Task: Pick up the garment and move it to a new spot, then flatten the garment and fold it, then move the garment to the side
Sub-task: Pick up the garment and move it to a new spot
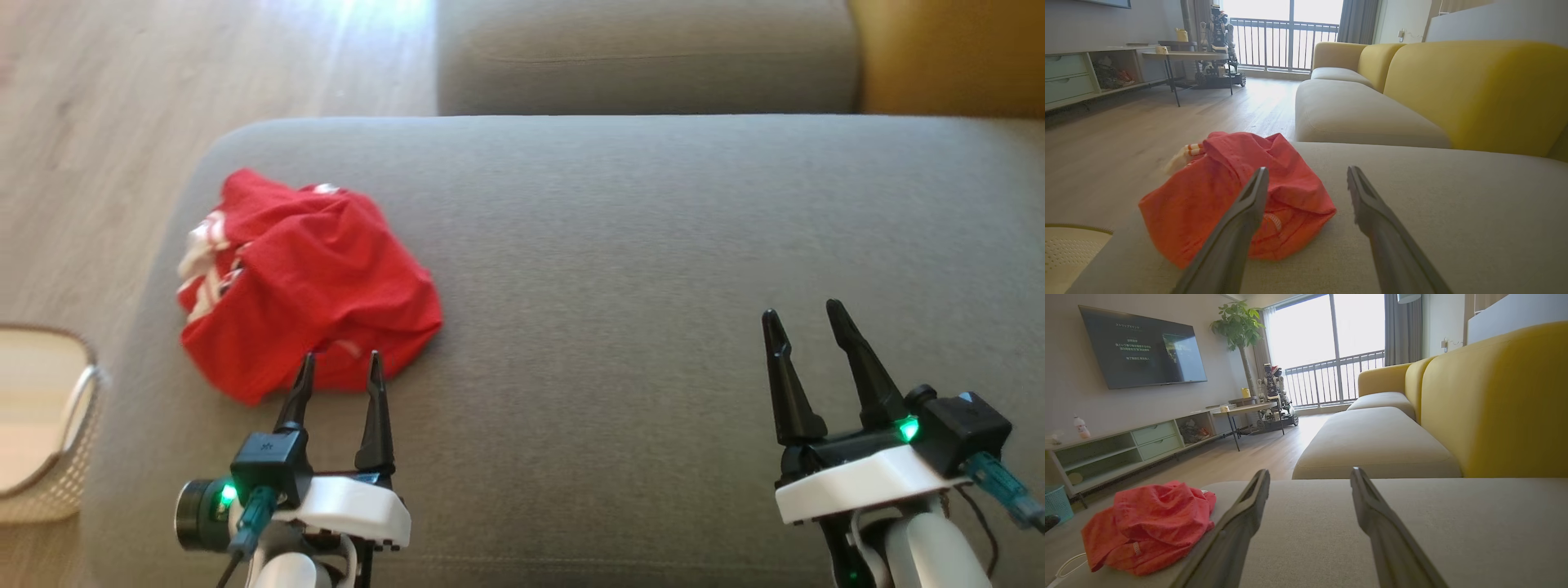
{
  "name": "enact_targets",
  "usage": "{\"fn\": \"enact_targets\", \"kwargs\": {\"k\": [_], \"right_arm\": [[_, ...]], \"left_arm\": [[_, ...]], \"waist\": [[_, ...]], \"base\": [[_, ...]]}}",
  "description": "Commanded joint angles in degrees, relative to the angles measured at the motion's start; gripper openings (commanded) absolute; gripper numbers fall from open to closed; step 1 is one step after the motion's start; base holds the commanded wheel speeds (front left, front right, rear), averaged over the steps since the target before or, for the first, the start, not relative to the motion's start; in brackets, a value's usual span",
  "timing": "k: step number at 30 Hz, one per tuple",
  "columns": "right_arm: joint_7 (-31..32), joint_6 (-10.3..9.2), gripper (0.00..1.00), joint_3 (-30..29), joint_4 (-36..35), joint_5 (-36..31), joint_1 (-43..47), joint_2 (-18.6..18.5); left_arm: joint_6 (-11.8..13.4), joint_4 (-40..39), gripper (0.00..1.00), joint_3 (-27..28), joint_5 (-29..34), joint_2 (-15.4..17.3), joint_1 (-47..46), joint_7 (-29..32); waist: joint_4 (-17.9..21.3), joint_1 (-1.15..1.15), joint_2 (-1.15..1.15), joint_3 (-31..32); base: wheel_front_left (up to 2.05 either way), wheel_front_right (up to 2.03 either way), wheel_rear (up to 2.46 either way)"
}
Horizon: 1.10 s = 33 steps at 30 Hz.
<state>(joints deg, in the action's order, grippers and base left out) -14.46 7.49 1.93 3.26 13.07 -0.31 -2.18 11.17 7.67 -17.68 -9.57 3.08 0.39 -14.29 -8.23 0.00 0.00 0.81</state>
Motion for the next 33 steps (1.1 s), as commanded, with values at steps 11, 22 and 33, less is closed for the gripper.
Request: {"fn": "enact_targets", "kwargs": {"k": [11,22,33], "right_arm": [[-0.54,0.0,1.0,2.67,-1.66,-0.08,-0.75,-0.7],[-0.54,0.0,1.0,3.43,-1.3,0.34,-0.79,-0.7],[-0.54,0.0,1.0,3.86,-1.07,0.07,-1.01,-0.7]], "left_arm": [[0.43,-2.69,1.0,2.65,1.4,-0.2,-2.01,-0.71],[0.24,-2.85,1.0,2.92,1.68,-0.2,-1.6,-0.71],[-1.45,-3.23,1.0,5.16,-1.95,-0.2,-1.26,-0.71]], "waist": [[-10.44,0.0,0.0,0.29],[-16.13,0.0,0.0,0.48],[-15.46,0.0,0.0,0.13]], "base": [[0.0,0.0,0.0],[0.0,0.0,0.0],[0.0,0.0,0.0]]}}
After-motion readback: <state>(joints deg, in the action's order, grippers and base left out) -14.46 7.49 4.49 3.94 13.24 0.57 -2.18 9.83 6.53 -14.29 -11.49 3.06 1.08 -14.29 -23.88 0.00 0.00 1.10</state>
